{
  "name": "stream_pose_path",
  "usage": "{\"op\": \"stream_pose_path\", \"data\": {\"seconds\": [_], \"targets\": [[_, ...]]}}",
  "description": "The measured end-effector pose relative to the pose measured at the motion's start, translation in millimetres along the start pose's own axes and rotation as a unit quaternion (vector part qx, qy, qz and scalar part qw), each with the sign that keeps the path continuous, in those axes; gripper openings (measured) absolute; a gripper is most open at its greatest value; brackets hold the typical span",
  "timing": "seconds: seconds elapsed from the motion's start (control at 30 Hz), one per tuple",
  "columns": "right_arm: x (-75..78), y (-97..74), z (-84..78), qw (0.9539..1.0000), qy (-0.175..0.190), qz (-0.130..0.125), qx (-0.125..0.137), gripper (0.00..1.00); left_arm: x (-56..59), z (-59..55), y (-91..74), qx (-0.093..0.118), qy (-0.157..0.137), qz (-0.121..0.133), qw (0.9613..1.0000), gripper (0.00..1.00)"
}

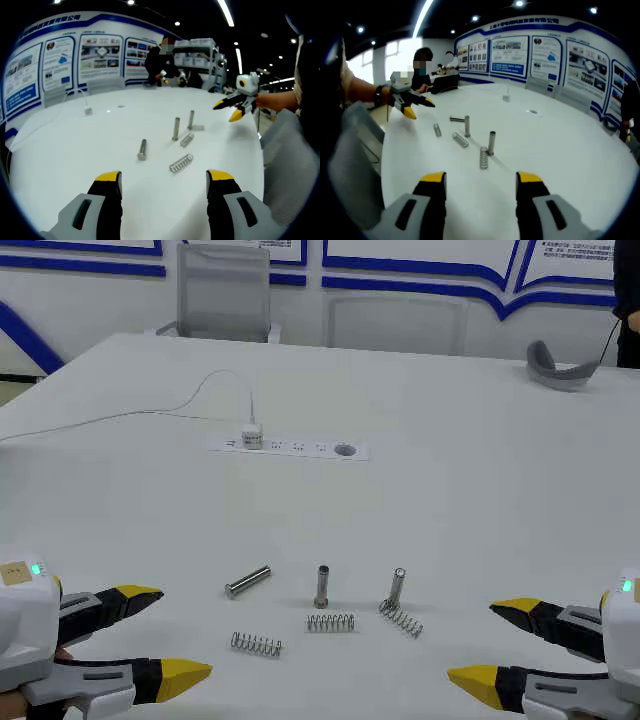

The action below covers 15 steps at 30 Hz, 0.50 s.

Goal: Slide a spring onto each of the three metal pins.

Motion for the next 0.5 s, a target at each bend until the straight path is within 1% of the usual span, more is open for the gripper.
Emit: {"op": "stream_pose_path", "data": {"seconds": [0.17, 0.5], "targets": [[-1.1, 0.9, 0.3, 1.0000, 0.000, 0.000, -0.001, 0.57, -1.1, 1.6, 0.7, 0.002, -0.001, 0.000, 1.0000, 0.69], [-2.8, 1.6, -0.4, 1.0000, -0.004, 0.000, -0.004, 0.57, -3.3, 4.1, 1.1, -0.001, 0.003, 0.001, 1.0000, 0.67]]}}
Point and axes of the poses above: the centre of the closed fingertips' face, and the gripper's own axes: y roughly forward along the fingers, x roughly to its right, z roughly out of its top, the point moved 10 cm from there along -y, roughly backward along the fingers, and after that the axes turned 5 degrees about -z, right-handed, at the moved point
